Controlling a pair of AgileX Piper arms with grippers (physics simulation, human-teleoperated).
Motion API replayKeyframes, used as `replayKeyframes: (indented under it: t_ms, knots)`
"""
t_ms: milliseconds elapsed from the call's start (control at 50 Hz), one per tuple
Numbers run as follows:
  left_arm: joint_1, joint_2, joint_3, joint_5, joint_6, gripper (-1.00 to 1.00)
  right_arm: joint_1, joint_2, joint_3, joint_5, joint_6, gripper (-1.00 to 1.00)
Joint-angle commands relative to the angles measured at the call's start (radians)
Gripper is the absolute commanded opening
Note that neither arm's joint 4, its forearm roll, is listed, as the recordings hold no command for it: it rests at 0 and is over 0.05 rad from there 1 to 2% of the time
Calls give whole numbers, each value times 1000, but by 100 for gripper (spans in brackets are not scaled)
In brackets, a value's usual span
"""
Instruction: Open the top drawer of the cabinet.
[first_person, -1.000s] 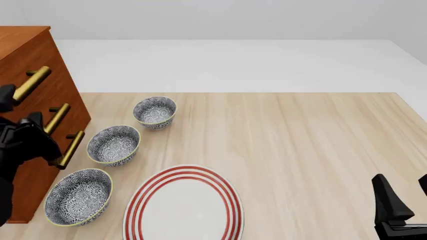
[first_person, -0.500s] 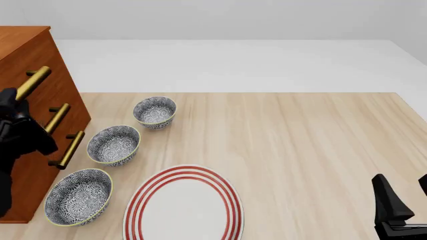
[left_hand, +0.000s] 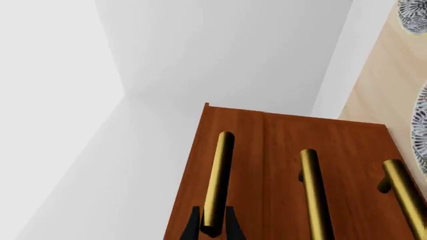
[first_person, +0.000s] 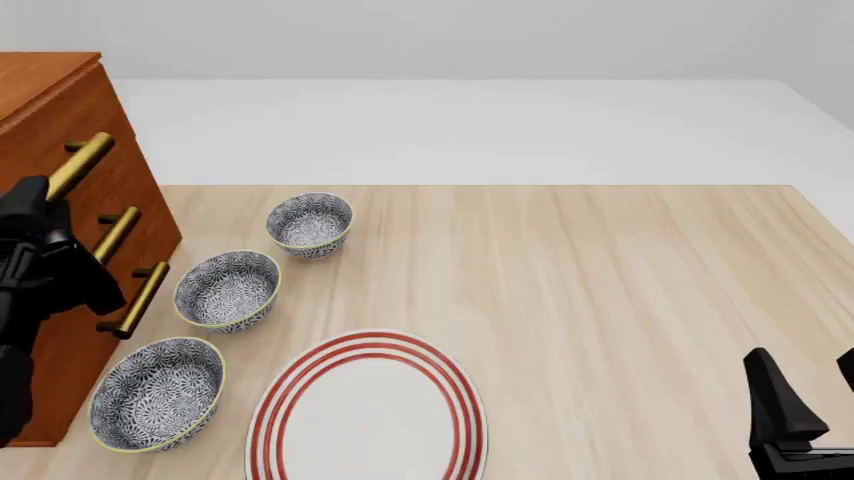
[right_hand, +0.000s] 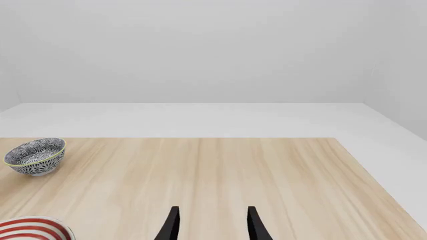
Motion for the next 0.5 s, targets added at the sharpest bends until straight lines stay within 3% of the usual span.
replayKeyframes:
  t_ms: [20, 500]
  knots:
    - [-28, -14, 21, 30, 18, -100, 0, 0, 0, 0, 0, 100]
    - [-106, -84, 62, 86, 36, -100, 0, 0, 0, 0, 0, 100]
